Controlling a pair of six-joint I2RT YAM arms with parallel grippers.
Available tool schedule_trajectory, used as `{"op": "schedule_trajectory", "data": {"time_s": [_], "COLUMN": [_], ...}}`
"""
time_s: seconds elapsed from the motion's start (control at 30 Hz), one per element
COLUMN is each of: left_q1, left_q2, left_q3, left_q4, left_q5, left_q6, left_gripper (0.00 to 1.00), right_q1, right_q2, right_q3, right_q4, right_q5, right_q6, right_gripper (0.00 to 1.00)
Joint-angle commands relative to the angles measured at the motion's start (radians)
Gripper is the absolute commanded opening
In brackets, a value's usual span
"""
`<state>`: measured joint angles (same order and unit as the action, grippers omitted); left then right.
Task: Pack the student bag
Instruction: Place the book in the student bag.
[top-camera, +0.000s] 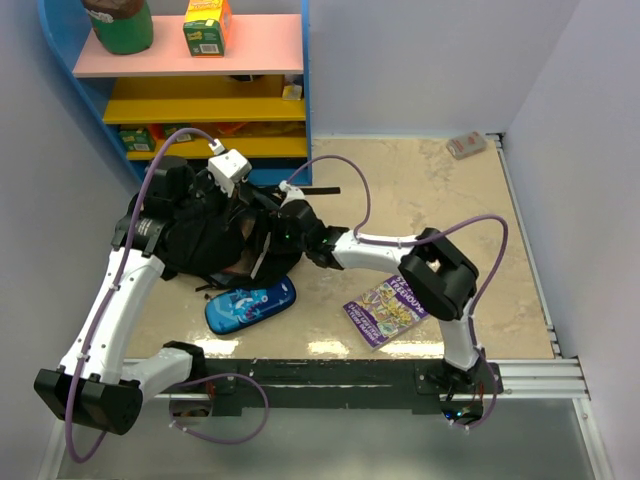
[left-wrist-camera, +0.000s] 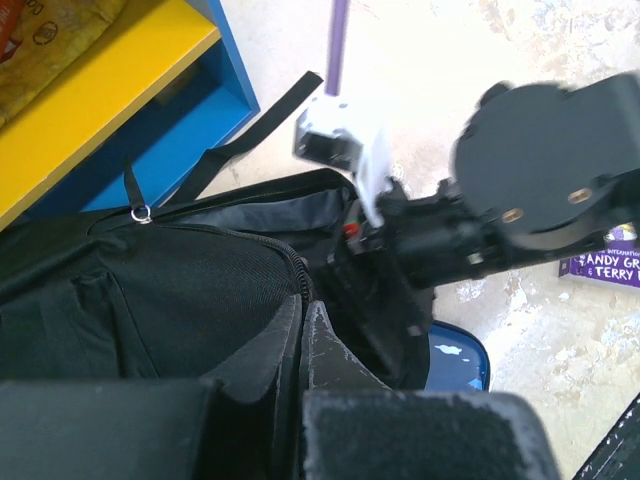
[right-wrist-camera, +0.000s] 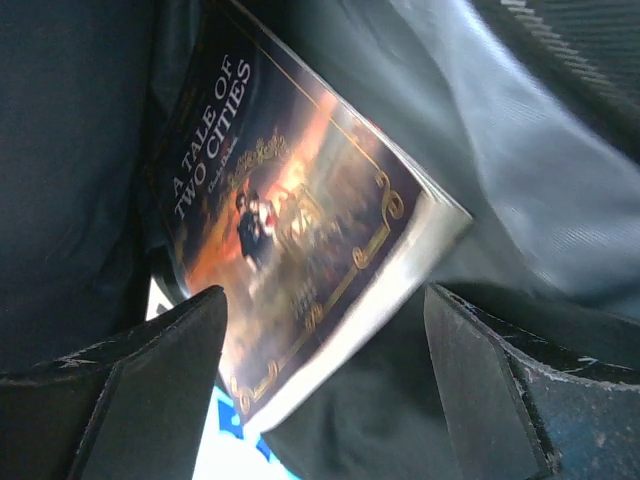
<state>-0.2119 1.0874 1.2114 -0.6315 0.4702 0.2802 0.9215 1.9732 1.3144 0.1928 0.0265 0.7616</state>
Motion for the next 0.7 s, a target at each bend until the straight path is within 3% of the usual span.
{"op": "schedule_trajectory", "data": {"time_s": [0.0, 0.23, 0.33, 0.53, 0.67], "left_q1": [-0.009, -0.009, -0.009, -0.009, -0.011], "left_q2": [-0.032, -0.021, -0.020, -0.017, -0.017], "left_q3": [0.025, 0.027, 0.030, 0.034, 0.039], "left_q4": [0.061, 0.065, 0.069, 0.064, 0.064], "left_q5": [0.074, 0.090, 0.093, 0.108, 0.116], "left_q6": [-0.007, -0.012, -0.013, -0.016, -0.021], "left_gripper": [0.00, 0.00, 0.00, 0.00, 0.00], "right_q1": [-0.001, -0.001, 0.000, 0.014, 0.036], "right_q2": [0.050, 0.148, 0.194, 0.257, 0.306], "right_q3": [0.109, 0.213, 0.241, 0.289, 0.319], "right_q4": [-0.038, -0.119, -0.125, -0.176, -0.233], "right_q5": [0.021, 0.087, 0.098, 0.130, 0.165], "right_q6": [0.057, 0.122, 0.156, 0.192, 0.205], "right_gripper": [0.83, 0.79, 0.74, 0.50, 0.49]}}
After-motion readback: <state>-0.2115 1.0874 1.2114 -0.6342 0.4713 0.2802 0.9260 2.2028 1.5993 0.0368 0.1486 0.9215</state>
